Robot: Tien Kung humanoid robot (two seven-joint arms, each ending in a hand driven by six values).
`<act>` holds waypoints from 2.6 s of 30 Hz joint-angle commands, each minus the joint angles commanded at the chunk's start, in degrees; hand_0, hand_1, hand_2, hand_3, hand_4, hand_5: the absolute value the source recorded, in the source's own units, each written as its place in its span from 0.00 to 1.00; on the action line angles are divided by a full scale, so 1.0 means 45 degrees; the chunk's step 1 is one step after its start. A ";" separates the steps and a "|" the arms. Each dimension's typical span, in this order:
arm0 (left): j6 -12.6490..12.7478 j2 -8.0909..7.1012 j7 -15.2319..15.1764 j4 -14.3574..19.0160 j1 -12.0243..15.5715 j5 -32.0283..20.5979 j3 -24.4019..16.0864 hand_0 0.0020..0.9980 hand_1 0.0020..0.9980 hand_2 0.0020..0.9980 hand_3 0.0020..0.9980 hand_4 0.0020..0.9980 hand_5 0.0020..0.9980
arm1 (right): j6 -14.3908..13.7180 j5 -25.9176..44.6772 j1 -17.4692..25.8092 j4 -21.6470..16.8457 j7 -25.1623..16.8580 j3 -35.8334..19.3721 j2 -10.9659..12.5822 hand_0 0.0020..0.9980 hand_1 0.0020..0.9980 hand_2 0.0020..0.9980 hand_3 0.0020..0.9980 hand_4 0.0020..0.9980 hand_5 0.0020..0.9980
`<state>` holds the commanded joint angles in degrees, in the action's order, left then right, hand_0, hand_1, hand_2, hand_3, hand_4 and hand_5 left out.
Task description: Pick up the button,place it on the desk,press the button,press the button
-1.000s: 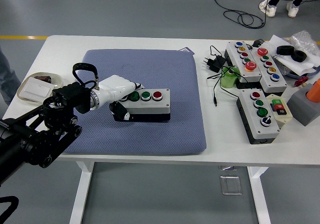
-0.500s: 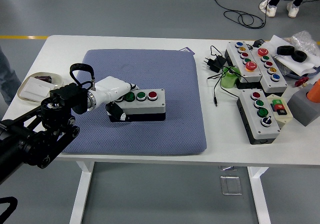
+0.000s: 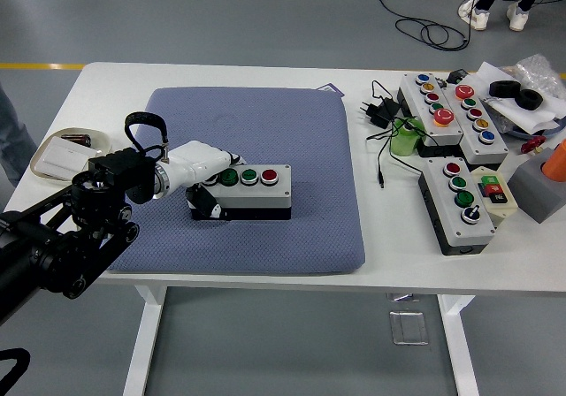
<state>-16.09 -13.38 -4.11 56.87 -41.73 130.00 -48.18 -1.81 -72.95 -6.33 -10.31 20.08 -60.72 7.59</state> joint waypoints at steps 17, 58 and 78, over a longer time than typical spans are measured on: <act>-0.0462 -0.0142 0.0336 0.0944 0.0217 0.0000 -0.0616 0.94 0.99 1.00 1.00 0.89 0.51 | 0.0026 -0.0057 0.0121 0.0000 -0.0006 -0.0032 0.0021 0.67 0.65 0.71 0.60 0.39 0.25; -0.0796 -0.1102 0.2648 0.6310 0.1141 0.0000 -0.1824 0.03 0.00 0.00 0.83 0.17 0.00 | -0.0015 -0.0106 0.0077 0.0000 -0.0015 -0.0155 0.0002 0.67 0.65 0.71 0.60 0.40 0.24; -0.1787 -0.1350 0.2919 0.6494 0.1142 -0.0074 -0.0702 0.03 0.00 0.00 0.82 0.21 0.00 | -0.0031 -0.0070 0.0058 0.0000 -0.0035 -0.0143 0.0006 0.67 0.65 0.71 0.60 0.39 0.24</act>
<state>-24.13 -19.46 9.03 86.09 -36.58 129.66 -51.34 -1.95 -73.26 -6.07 -10.31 19.92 -61.36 7.62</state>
